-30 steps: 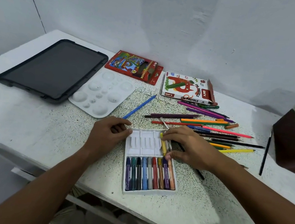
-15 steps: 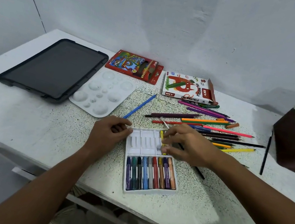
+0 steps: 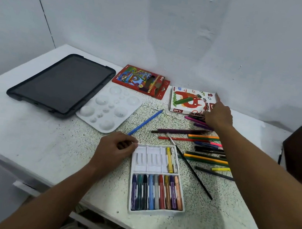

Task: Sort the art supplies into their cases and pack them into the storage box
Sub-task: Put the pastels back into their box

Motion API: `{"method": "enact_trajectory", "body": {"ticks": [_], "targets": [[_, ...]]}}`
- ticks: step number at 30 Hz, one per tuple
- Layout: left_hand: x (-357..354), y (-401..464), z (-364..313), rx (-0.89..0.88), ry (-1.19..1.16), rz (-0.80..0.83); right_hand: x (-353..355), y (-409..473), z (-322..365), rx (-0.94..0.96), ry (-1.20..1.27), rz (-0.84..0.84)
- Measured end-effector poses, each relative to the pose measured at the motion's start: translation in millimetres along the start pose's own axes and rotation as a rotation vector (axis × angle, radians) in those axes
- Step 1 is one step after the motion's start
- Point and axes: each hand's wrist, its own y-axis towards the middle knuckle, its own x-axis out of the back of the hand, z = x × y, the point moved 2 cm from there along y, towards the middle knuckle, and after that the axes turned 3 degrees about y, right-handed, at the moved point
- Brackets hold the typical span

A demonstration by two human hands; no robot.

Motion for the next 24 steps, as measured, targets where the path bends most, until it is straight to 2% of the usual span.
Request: {"method": "enact_trajectory", "body": {"ticks": [4,8,9,12,14,18,21,24], "targets": [[0,0,-1,0.006,-0.012,0.0,-1,-2,3,-0.033,-0.072,-0.019],[-1,0,-3,0.004,-0.031,-0.006,10,-5,3,-0.06,-0.219,-0.184],[-1,0,-3,0.007,-0.037,-0.007,12,-4,2,-0.067,-0.228,-0.181],[0,0,-3,0.015,-0.041,-0.008,15,4,-8,-0.101,-0.181,-0.081],[-1,0,-2,0.018,-0.047,-0.005,18,6,-12,-0.115,-0.152,-0.078],[-1,0,-2,0.03,-0.062,-0.005,27,2,-10,-0.076,-0.145,-0.151],[-1,0,-3,0.039,-0.087,0.002,40,3,-4,-0.023,-0.113,-0.279],[-1,-1,-4,0.042,-0.089,0.001,54,0,8,0.021,0.125,-0.359]]}}
